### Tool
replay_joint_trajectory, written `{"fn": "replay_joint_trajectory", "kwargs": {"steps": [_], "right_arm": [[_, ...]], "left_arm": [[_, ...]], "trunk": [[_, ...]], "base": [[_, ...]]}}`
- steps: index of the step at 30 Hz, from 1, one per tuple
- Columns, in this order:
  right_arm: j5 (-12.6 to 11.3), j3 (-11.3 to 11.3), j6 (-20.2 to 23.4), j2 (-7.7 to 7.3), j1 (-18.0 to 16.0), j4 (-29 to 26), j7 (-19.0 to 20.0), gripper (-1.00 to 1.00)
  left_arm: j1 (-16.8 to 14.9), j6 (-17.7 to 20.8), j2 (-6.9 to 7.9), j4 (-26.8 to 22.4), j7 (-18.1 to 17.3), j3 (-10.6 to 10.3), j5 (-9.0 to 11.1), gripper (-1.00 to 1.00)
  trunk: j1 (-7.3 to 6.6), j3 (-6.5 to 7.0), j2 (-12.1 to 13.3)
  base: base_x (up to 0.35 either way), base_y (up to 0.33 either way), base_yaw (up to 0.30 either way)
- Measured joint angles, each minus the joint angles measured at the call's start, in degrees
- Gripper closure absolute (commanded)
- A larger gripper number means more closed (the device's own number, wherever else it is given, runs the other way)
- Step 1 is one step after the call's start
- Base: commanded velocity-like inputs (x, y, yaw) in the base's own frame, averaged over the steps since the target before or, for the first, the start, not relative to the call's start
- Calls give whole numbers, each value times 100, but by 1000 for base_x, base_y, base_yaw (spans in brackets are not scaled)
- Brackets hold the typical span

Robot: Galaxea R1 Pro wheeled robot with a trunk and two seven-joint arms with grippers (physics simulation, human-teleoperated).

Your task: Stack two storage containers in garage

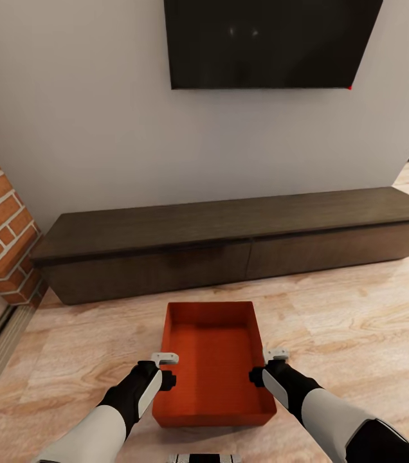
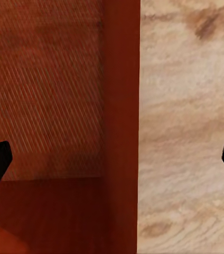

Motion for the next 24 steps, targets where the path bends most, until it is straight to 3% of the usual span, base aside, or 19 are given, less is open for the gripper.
{"fn": "replay_joint_trajectory", "kwargs": {"steps": [3, 15, 20, 24], "right_arm": [[0, 0, 0, 0, 0, 0, 0, -100], [1, 0, 0, 0, 0, 0, 0, -100], [0, 0, 0, -2, 0, 0, 0, -100], [1, 0, 0, -3, 0, 0, 0, -100]], "left_arm": [[0, 2, 0, 2, 0, 0, 0, -100], [0, -2, 0, 2, 1, 0, -2, -100], [0, 2, 0, 2, 0, 0, -5, -100], [0, 3, 3, 2, 0, 0, -4, -100]], "trunk": [[66, -54, -120], [66, -54, -122], [176, -144, -321], [181, -188, -325]], "base": [[0, 0, 0], [0, 0, 0], [0, 0, 0], [0, 0, 0]]}}
